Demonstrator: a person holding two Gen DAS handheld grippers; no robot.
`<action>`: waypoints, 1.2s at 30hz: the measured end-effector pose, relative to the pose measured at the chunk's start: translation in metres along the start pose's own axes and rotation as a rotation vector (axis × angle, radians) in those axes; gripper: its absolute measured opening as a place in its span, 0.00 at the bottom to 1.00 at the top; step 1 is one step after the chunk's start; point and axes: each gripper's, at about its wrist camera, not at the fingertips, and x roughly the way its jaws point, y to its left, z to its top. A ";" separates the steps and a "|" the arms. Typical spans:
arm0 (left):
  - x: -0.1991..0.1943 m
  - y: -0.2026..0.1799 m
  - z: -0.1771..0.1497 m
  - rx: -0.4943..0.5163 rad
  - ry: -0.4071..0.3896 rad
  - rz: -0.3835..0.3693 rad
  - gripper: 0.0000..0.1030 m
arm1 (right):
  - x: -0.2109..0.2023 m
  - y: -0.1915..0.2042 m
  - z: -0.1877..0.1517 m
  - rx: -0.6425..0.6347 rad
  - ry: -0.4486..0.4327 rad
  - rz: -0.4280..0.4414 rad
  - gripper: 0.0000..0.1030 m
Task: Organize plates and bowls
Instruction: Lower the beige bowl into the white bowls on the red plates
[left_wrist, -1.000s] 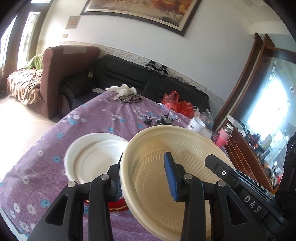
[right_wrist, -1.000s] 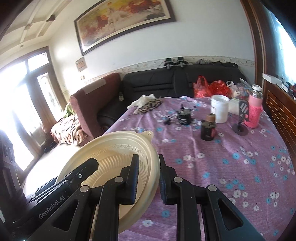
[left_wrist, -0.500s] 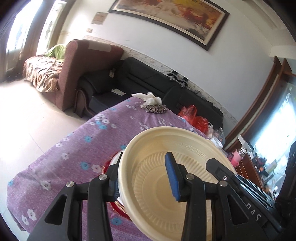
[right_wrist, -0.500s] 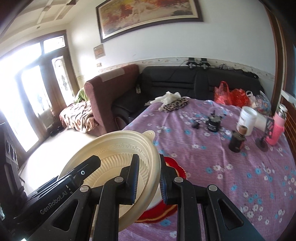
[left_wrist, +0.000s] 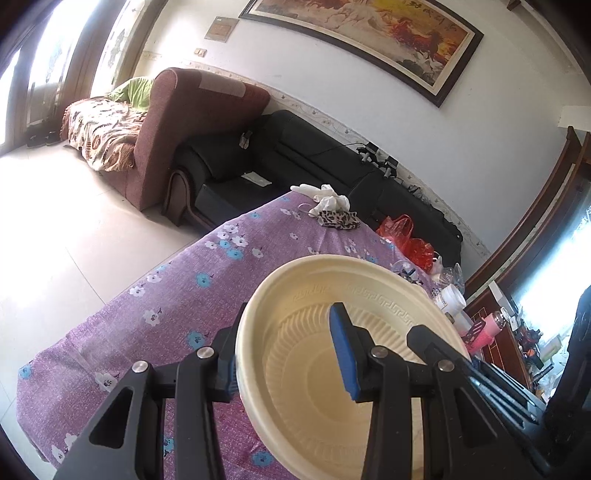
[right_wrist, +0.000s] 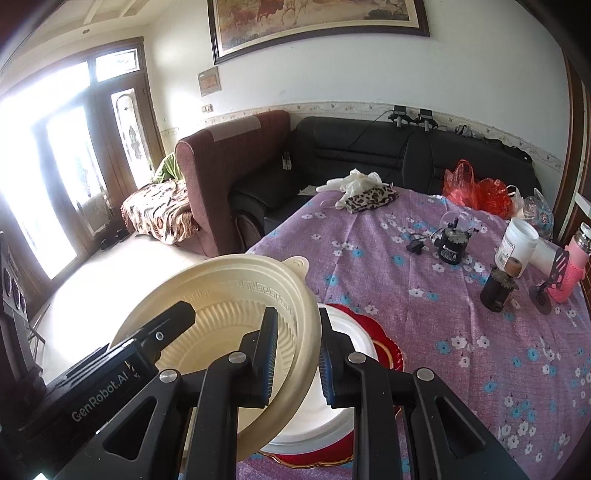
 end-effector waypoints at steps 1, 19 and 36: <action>0.003 0.000 0.000 0.001 0.005 0.002 0.38 | 0.001 0.000 -0.001 0.001 0.004 -0.002 0.22; 0.053 -0.008 -0.016 0.057 0.081 0.045 0.38 | 0.035 -0.025 -0.009 0.046 0.050 -0.064 0.22; 0.066 -0.007 -0.018 0.053 0.100 0.050 0.38 | 0.049 -0.028 -0.009 0.048 0.061 -0.072 0.22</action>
